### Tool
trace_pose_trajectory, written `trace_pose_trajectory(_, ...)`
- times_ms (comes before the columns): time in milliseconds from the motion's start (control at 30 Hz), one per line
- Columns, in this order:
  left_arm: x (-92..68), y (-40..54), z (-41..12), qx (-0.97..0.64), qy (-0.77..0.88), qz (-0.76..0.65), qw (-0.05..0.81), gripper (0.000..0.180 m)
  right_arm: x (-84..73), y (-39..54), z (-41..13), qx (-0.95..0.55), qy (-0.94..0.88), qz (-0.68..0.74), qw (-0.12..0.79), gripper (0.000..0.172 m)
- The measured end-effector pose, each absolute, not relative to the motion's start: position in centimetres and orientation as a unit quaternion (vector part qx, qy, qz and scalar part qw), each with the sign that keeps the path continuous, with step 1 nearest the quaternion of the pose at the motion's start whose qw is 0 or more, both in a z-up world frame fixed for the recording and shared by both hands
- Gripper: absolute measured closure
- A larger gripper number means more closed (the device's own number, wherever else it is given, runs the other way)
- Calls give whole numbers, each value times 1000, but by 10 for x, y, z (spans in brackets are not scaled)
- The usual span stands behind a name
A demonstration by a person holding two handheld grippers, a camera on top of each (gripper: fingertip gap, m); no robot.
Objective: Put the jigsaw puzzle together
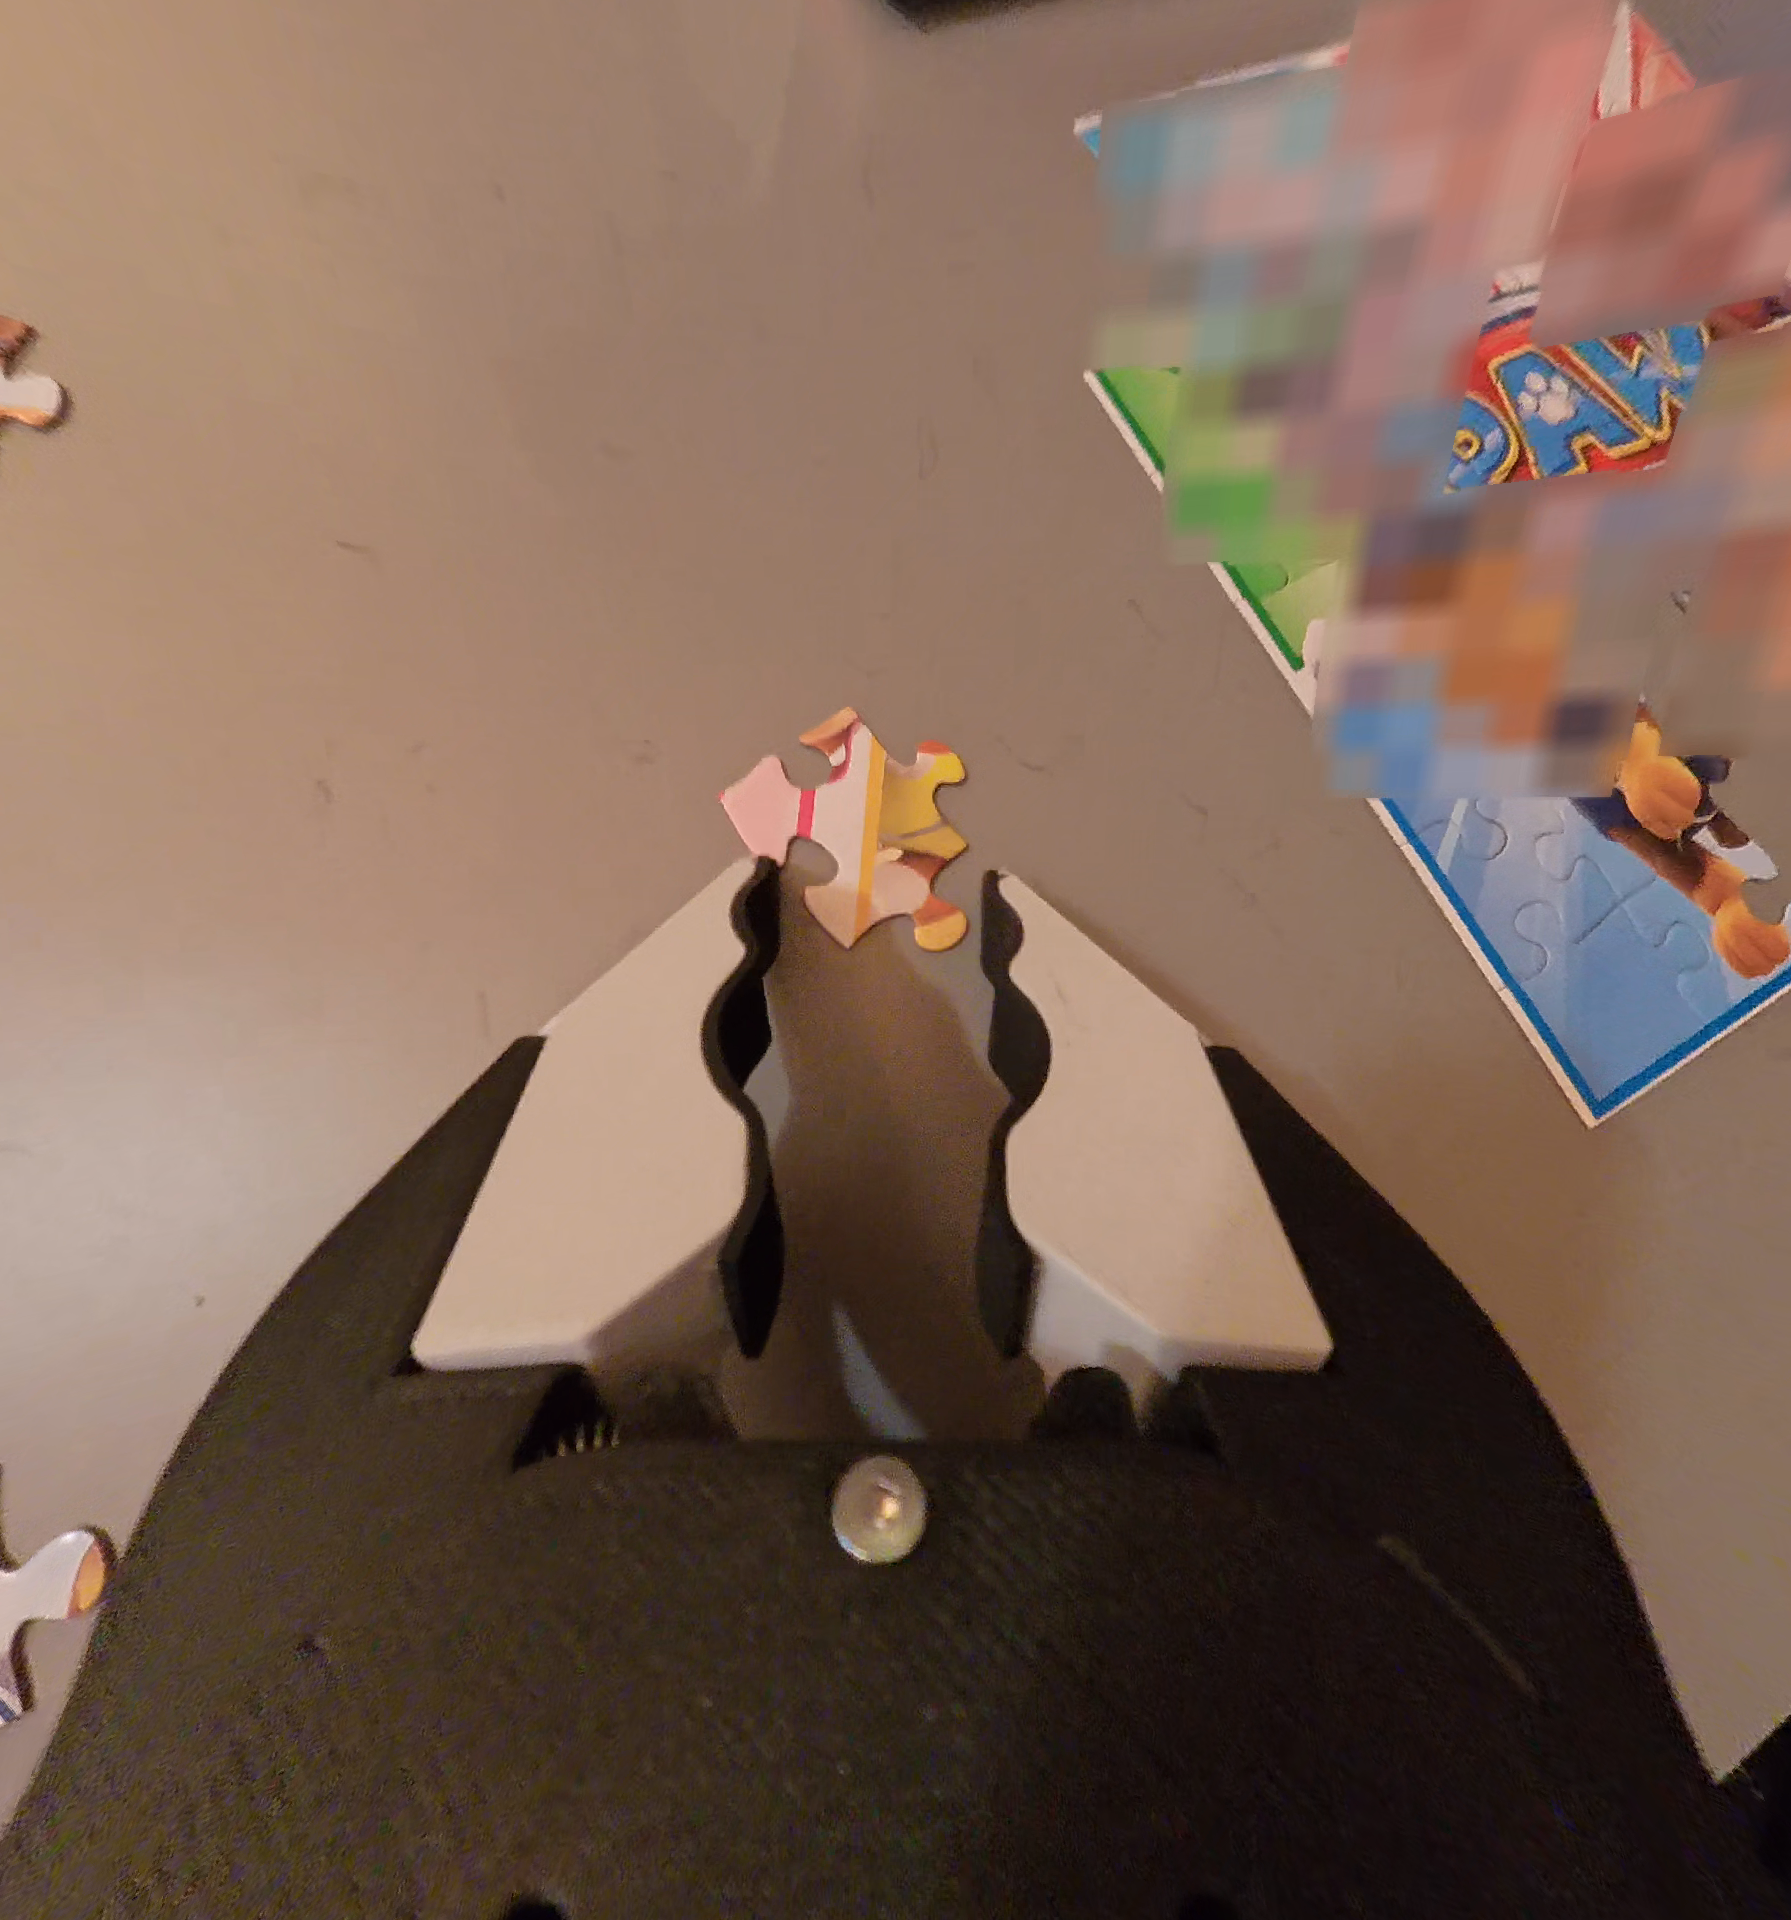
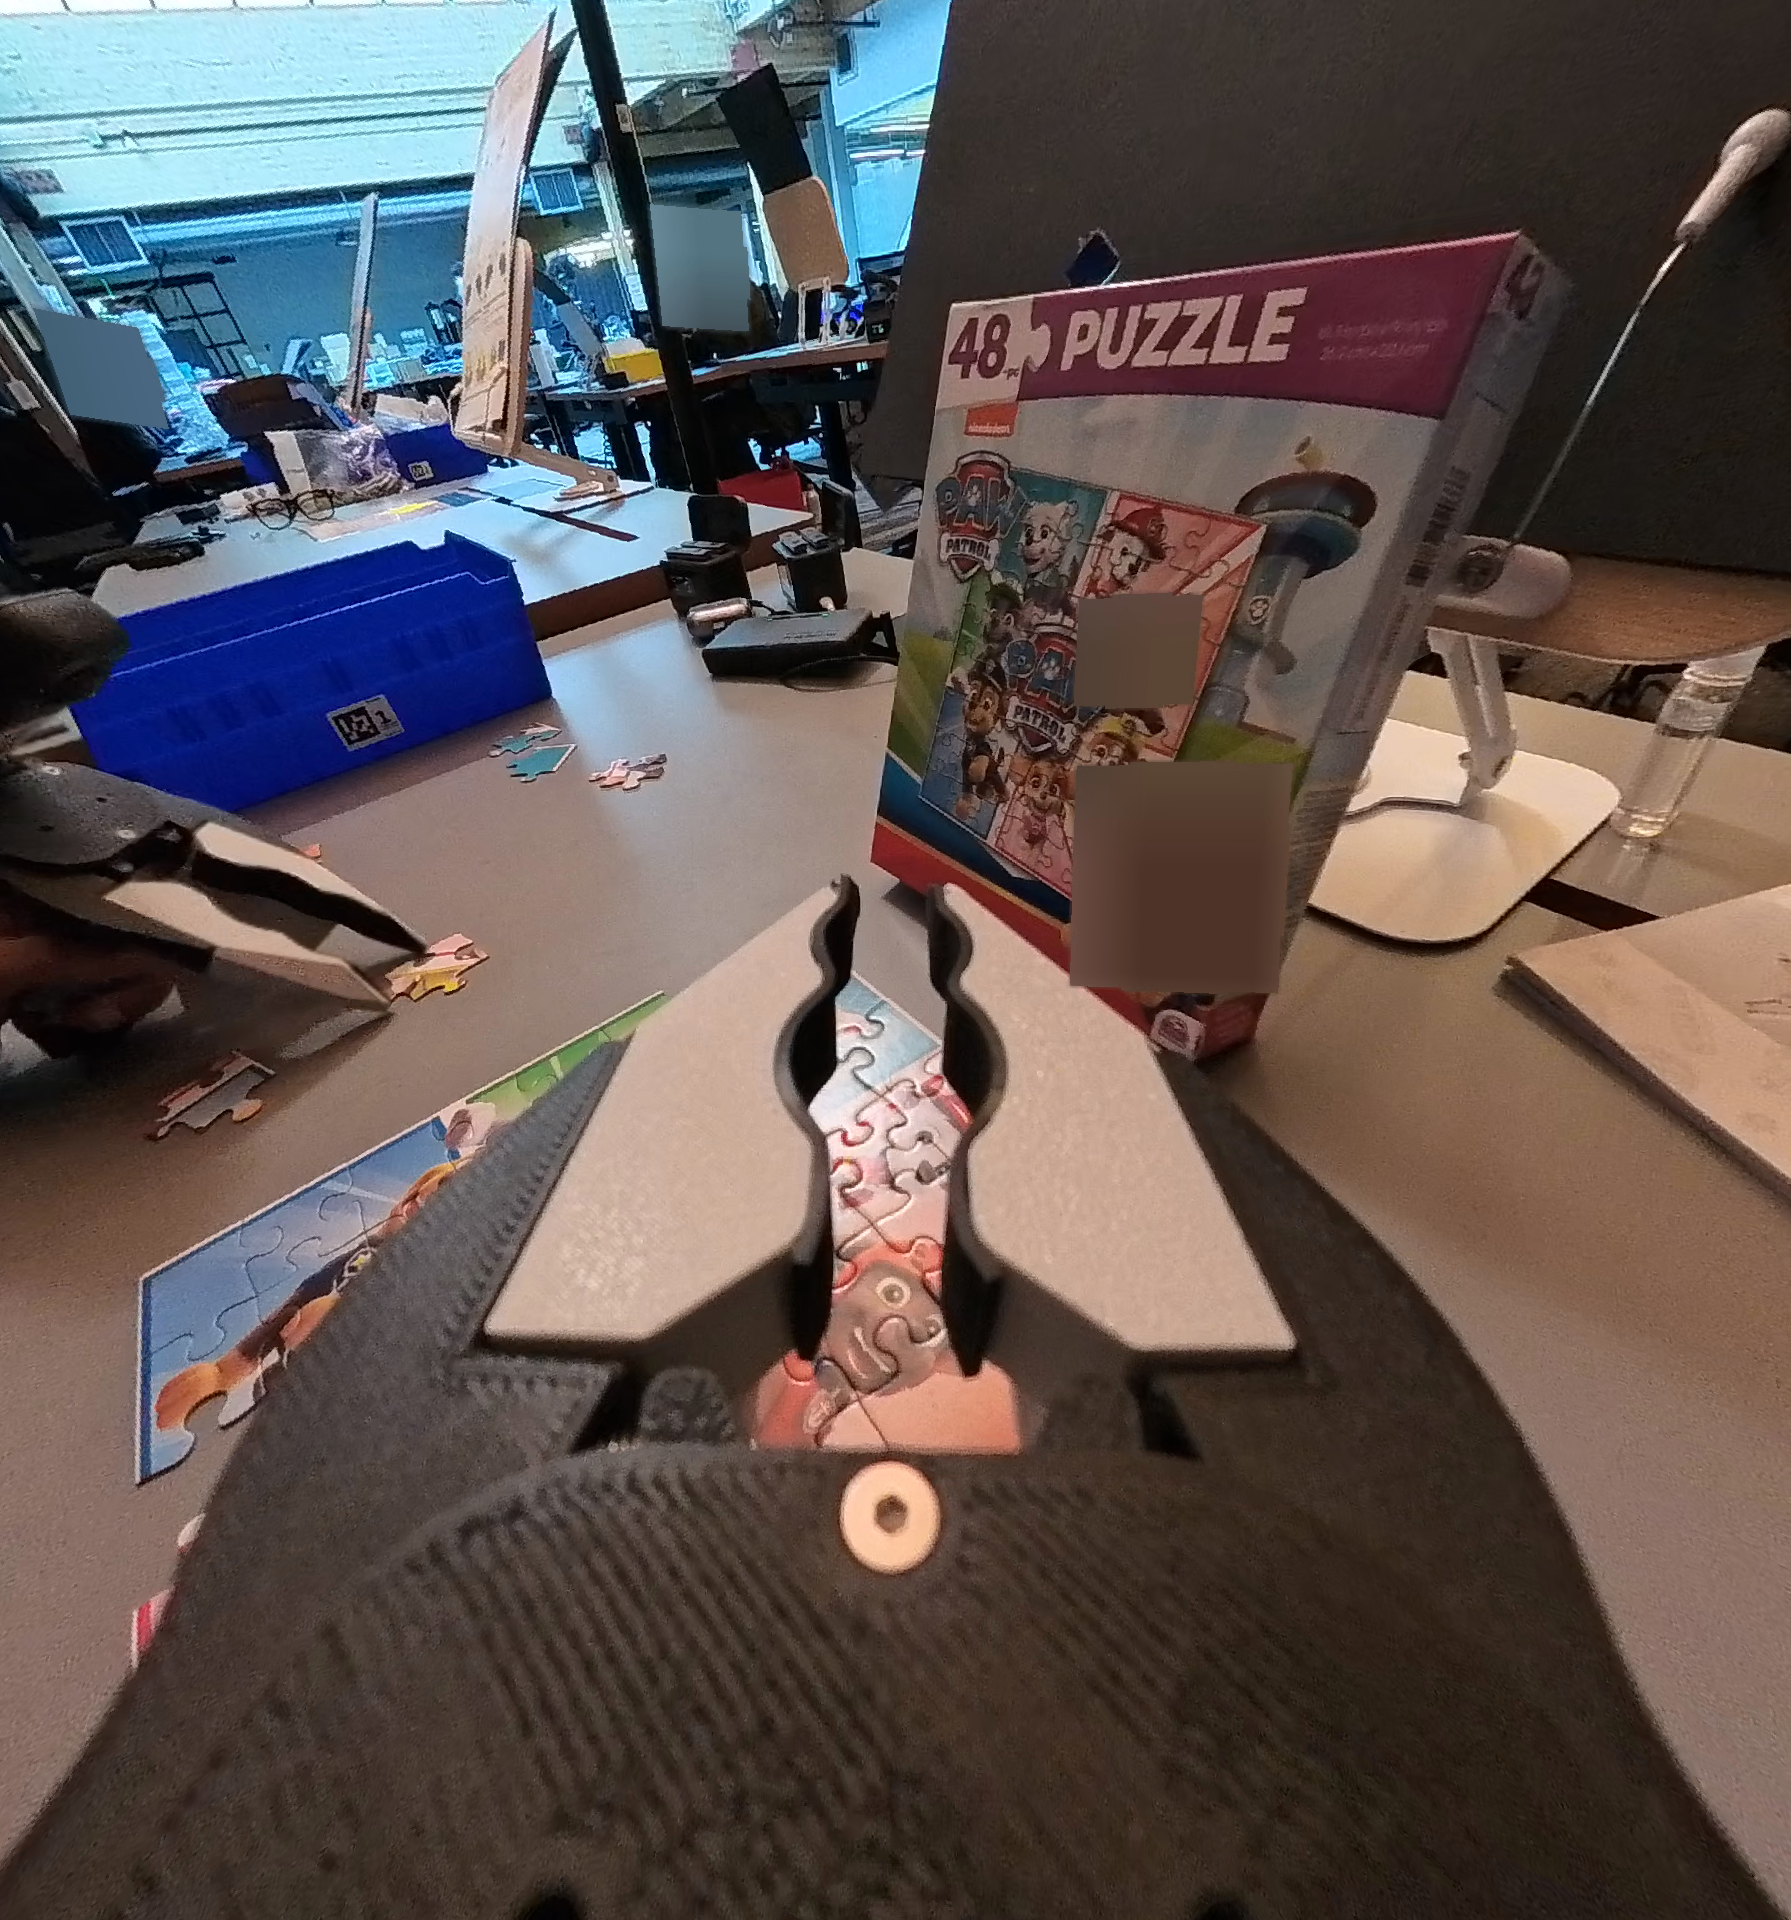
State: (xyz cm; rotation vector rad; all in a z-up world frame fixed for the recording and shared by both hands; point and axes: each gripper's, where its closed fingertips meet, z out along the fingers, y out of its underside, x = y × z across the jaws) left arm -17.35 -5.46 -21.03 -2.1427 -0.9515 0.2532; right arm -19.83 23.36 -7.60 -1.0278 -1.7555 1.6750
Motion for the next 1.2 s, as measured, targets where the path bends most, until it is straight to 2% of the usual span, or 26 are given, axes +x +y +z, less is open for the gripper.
trace_pose_trajectory(133, -175, -56, -212, -847, -367, 133, 362, 144, -198, 234, -76, -378, -644, 616, 251, 159)
trace_pose_trajectory(167, -174, -55, -212, -849, -362, 138, 359, 149, -198, 234, -76, -378, -644, 616, 251, 159)
trace_pose_trajectory(200, -172, -53, -212, -852, -355, 136, 359, 161, -198, 234, -76, -378, -644, 616, 251, 159)
trace_pose_trajectory(233, -172, -52, -212, -853, -352, 137, 359, 162, -198, 234, -76, -378, -645, 615, 251, 159)
trace_pose_trajectory(500, -169, -49, -211, -851, -352, 127, 368, 164, -198, 232, -76, -375, -648, 612, 254, 159)
trace_pose_trajectory(833, -161, -34, -184, -820, -354, 91, 440, 164, -192, 209, -74, -357, -655, 625, 233, 157)
trace_pose_trajectory(933, -159, -27, -169, -811, -343, 104, 463, 165, -185, 175, -82, -351, -662, 639, 176, 153)
trace_pose_trajectory(1100, -148, -5, -145, -804, -311, 125, 491, 165, -155, 91, -107, -342, -668, 661, -13, 130)
trace_pose_trajectory(1200, -137, 15, -134, -804, -283, 139, 504, 165, -142, 67, -107, -347, -641, 678, -97, 122)
